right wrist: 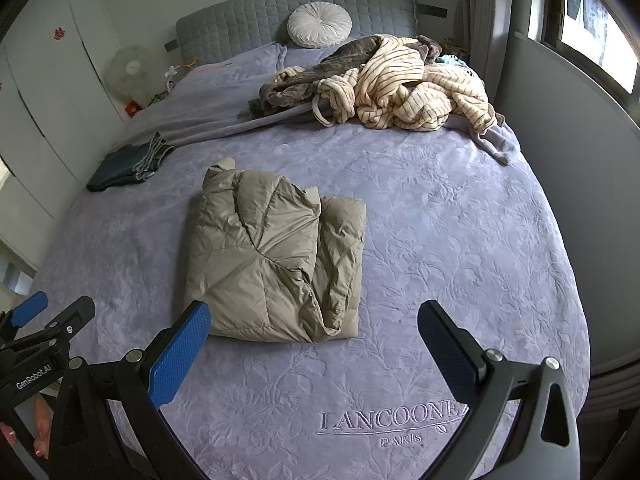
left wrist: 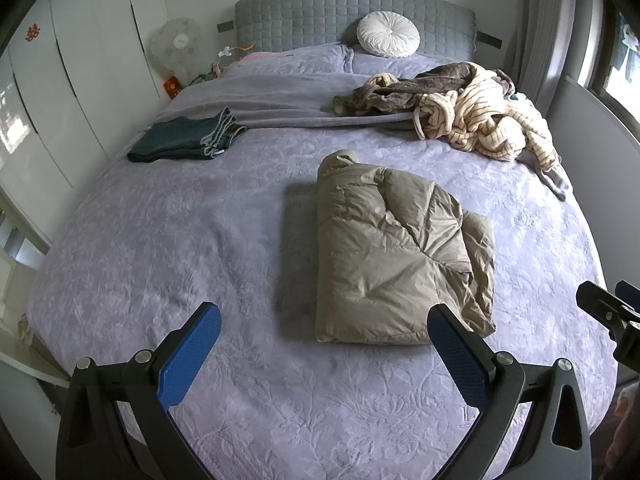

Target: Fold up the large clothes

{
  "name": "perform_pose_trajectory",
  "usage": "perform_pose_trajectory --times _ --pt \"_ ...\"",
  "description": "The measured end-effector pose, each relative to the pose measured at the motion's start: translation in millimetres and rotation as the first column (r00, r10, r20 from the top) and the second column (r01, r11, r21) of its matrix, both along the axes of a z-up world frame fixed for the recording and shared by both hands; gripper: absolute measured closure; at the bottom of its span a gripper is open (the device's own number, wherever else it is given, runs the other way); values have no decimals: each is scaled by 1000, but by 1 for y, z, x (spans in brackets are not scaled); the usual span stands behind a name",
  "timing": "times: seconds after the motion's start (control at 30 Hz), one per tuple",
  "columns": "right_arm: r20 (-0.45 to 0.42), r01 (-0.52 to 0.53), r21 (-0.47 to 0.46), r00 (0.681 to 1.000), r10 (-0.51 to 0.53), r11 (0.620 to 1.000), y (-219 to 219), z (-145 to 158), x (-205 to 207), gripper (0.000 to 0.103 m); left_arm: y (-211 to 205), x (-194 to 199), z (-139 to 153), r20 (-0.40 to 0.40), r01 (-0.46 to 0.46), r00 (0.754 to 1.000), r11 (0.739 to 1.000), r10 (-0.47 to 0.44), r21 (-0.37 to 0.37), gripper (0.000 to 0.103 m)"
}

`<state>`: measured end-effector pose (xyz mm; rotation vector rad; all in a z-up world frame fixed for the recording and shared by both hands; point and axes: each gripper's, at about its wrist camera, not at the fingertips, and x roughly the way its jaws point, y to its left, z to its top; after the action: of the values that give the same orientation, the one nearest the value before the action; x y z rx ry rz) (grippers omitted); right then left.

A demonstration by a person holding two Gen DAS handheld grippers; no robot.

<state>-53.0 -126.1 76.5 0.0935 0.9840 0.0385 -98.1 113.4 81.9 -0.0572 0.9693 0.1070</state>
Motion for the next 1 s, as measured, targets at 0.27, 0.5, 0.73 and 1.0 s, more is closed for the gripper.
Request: perform_pose_trajectory --times 0.27,0.5,0.73,1.0 --pt "-1 -1 1 1000 1 1000 0 0 1 0 -2 0 0 0 -1 1000 1000 1 2 0" --pt "-1 -4 -1 1000 4 1000 -2 1 2 0 0 2 0 -1 1 1000 1000 -1 2 0" --pt "-1 -4 0 1000 4 1000 -1 1 1 0 -1 2 0 -2 1 1000 1000 -1 3 0" --pt "-2 -3 0 1000 3 1000 -2 1 2 0 -1 3 0 -2 3 1000 1000 -3 3 0"
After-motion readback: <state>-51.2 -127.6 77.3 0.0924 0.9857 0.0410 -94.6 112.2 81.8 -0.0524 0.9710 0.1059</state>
